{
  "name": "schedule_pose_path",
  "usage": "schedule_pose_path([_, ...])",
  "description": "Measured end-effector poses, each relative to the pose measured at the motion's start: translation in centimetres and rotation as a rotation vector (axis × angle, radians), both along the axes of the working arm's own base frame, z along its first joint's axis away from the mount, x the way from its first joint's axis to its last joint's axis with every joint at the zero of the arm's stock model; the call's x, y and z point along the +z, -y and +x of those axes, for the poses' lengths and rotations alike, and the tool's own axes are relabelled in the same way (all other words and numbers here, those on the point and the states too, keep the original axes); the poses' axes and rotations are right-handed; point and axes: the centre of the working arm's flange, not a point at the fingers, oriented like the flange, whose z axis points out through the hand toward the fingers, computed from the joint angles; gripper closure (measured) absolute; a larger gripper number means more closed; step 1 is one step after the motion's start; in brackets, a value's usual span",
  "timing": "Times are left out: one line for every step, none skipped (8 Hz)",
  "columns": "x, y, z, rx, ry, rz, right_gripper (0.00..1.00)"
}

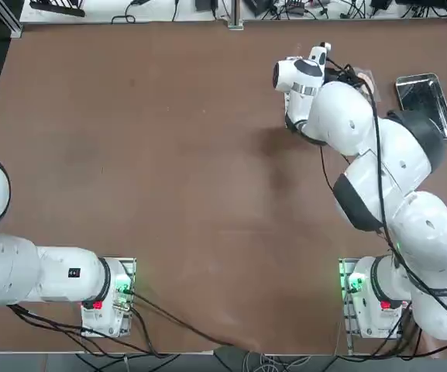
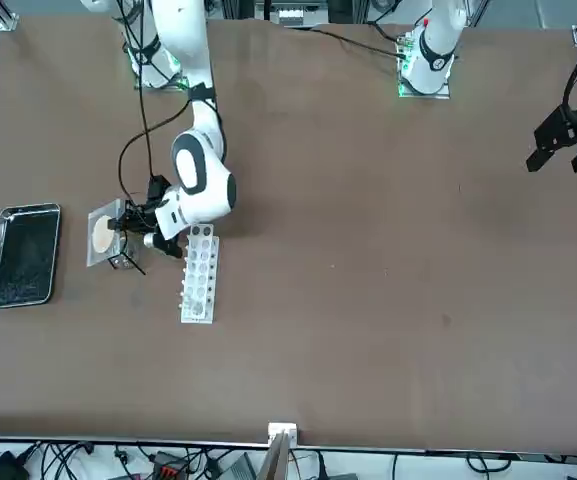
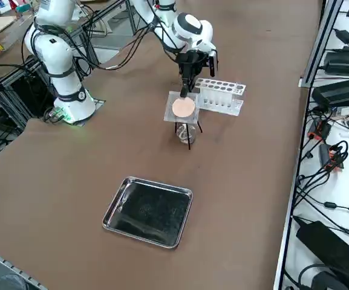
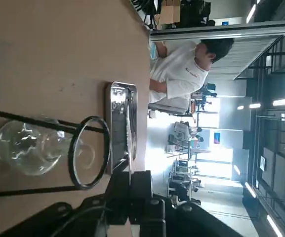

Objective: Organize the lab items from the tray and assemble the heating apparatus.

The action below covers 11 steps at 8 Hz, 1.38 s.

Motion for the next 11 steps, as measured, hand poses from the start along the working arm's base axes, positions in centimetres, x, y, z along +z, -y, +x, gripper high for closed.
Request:
schedule_pose_path([-0.2,-0.1,-0.1,-0.004,-0.002,0.006,0.98])
schedule_pose_path([-0.5,-0.2,-0.2,-0.003,-0.005,0.002,0.98])
schedule_pose_path([-0.9,-0.2,-0.3,-0.002,-0.008,-0.005,0.98])
schedule_pose_path([-1.2,-0.3,-0.3,-0.004,-0.011,-0.006,0.98])
schedule_pose_path([-1.5,-0.5,-0.5,-0.006,-0.016,-0.001,0.98])
schedule_pose_path([-1.8,-0.7,-0.6,-0.004,-0.018,0.000,0.98])
schedule_pose_path([-2.0,-1.0,-0.5,-0.002,-0.016,-0.001,0.98])
schedule_pose_path([-2.2,-1.1,-0.5,-0.001,-0.016,-0.004,0.98])
schedule_pose_path([-2.5,-1.0,-0.5,-0.001,-0.018,-0.010,0.98])
schedule_pose_path([-2.8,-0.9,-0.5,-0.003,-0.019,-0.017,0.98])
schedule_pose_path([-2.9,-0.6,-0.4,-0.007,-0.021,-0.021,0.98])
